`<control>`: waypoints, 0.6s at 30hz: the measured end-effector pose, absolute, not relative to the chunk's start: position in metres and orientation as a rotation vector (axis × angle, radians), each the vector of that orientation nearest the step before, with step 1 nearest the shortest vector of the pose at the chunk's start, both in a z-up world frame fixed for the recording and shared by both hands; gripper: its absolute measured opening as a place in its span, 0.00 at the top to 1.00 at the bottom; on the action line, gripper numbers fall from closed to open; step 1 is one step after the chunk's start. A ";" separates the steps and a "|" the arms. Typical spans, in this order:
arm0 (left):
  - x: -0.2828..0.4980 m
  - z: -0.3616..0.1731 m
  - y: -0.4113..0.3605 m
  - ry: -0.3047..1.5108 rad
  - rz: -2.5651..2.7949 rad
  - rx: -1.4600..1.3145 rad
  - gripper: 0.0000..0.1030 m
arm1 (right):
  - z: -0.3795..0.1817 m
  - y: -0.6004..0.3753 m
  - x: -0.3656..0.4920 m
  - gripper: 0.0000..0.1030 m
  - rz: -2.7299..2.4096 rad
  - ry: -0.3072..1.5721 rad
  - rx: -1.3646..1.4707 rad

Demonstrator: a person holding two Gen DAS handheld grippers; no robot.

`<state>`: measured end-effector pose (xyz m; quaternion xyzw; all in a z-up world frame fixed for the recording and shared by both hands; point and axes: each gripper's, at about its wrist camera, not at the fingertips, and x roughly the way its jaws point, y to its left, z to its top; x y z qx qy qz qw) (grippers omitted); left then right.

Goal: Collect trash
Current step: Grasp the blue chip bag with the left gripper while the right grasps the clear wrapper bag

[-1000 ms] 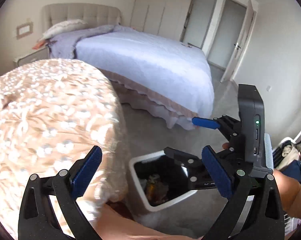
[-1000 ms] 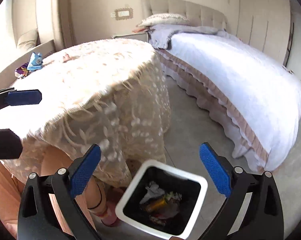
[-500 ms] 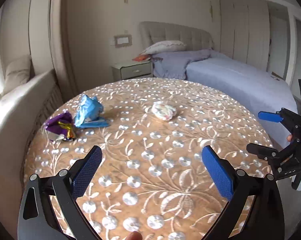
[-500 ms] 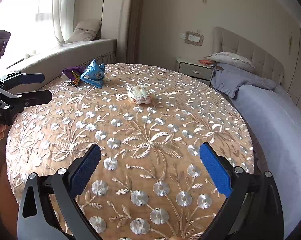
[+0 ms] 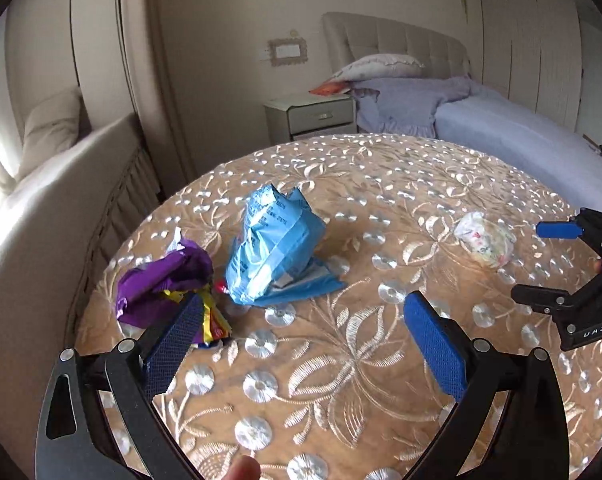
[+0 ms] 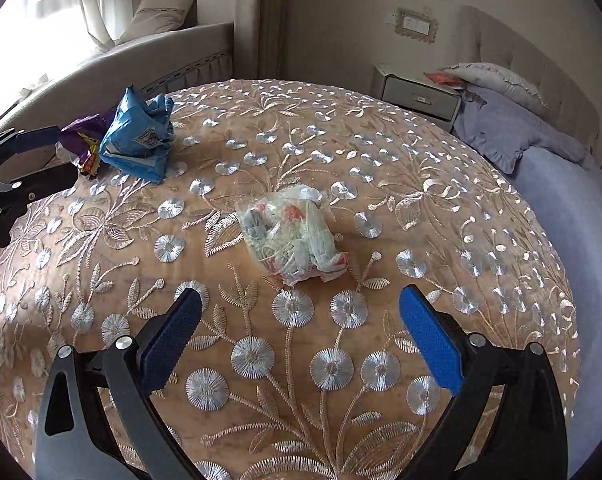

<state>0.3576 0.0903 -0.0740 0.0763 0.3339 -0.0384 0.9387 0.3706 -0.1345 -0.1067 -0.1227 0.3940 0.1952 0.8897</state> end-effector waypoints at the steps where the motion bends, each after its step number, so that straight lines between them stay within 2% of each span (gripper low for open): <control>1: 0.368 -0.075 0.090 0.686 -0.055 0.184 0.05 | -0.110 -0.132 0.377 0.05 0.398 0.828 -0.258; 11: 0.430 -0.099 0.088 0.797 0.000 0.267 0.05 | -0.124 -0.114 0.418 0.07 0.395 0.862 -0.281; 12: 0.433 -0.104 0.088 0.815 -0.002 0.256 0.05 | -0.123 -0.113 0.418 0.15 0.407 0.860 -0.277; 13: 0.435 -0.108 0.089 0.831 0.003 0.241 0.06 | -0.122 -0.113 0.419 0.29 0.423 0.864 -0.267; 15: 0.435 -0.112 0.089 0.831 -0.013 0.211 0.23 | -0.120 -0.112 0.417 0.43 0.429 0.869 -0.259; 16: 0.433 -0.113 0.089 0.823 -0.008 0.200 0.23 | -0.120 -0.110 0.415 0.44 0.429 0.865 -0.272; 18: 0.429 -0.112 0.089 0.808 -0.024 0.179 0.32 | -0.118 -0.106 0.407 0.45 0.417 0.837 -0.316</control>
